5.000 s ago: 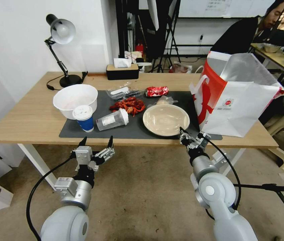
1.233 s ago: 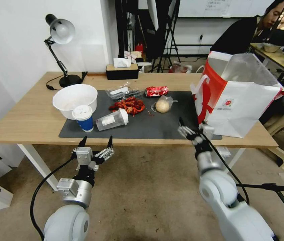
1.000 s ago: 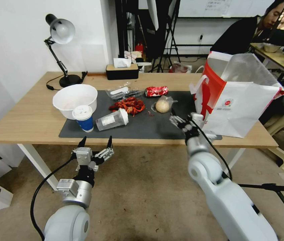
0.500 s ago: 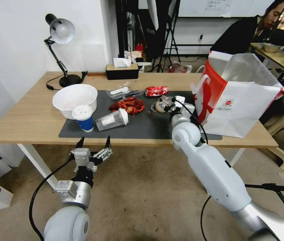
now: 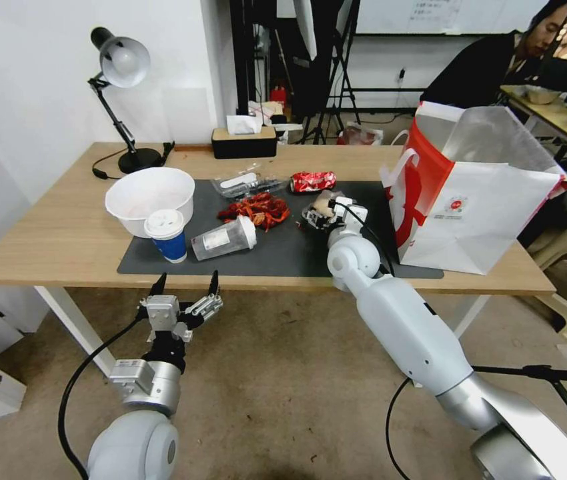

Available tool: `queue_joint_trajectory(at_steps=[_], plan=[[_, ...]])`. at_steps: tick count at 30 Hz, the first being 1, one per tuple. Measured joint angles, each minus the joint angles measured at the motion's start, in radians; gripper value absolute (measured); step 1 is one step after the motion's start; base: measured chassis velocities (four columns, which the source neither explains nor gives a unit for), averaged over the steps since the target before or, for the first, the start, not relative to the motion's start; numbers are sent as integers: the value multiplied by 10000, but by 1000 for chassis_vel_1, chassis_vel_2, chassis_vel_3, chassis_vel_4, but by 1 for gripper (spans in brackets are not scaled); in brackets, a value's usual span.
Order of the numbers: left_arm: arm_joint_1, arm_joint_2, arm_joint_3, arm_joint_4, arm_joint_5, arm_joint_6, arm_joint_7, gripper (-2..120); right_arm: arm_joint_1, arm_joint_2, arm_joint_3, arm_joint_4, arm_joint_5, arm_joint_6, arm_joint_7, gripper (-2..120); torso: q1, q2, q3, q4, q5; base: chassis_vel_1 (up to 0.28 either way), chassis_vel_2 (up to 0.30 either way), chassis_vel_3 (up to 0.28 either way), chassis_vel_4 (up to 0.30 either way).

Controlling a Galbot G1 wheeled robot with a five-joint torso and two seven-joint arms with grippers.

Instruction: Pick up the trash from the table and place it into the takeout bag.

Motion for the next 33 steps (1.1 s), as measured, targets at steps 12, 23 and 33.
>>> queue_joint_trajectory(at_steps=[12, 23, 33], plan=[[-51, -11, 59, 116, 21, -51, -15, 100, -166, -157, 128, 369, 36, 111, -38, 24, -2, 2, 1, -1, 1, 0, 0, 0, 0], [-30, 34, 36, 81, 20, -51, -15, 100, -538, -715, 399, 1868, 36, 1453, -1706, 7, -2, 1, 1, -1, 1, 0, 0, 0, 0], [-39, -10, 94, 100, 56, -52, -16, 100, -493, -1697, 1736, 4081, -497, 1615, -2457, 7, -2, 1, 0, -1, 4, 0, 0, 0, 0]])
